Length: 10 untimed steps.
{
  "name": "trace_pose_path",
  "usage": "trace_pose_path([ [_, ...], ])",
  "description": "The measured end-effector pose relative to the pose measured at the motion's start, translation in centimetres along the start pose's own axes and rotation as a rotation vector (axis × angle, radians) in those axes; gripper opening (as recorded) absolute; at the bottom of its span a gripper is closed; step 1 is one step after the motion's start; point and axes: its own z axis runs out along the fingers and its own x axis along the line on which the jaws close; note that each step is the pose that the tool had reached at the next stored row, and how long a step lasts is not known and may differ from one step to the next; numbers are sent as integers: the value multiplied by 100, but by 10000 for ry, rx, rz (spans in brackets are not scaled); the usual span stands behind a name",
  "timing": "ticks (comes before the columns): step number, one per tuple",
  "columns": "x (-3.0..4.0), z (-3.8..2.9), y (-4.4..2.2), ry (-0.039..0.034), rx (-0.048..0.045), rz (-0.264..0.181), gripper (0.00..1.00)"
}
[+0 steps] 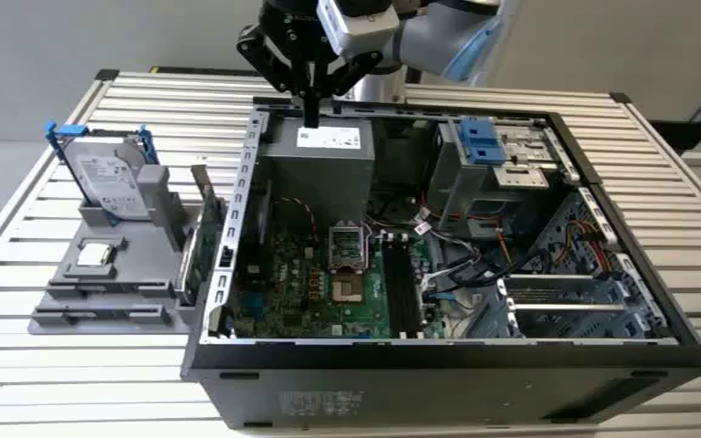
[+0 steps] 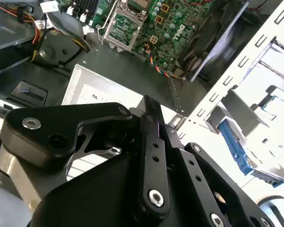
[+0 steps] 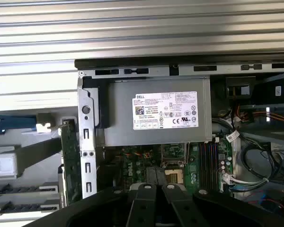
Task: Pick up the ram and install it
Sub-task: 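Reach for the ram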
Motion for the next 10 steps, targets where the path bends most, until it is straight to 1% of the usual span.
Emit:
trace_pose_path([
  [10, 0, 0, 0, 0, 0, 0, 0],
])
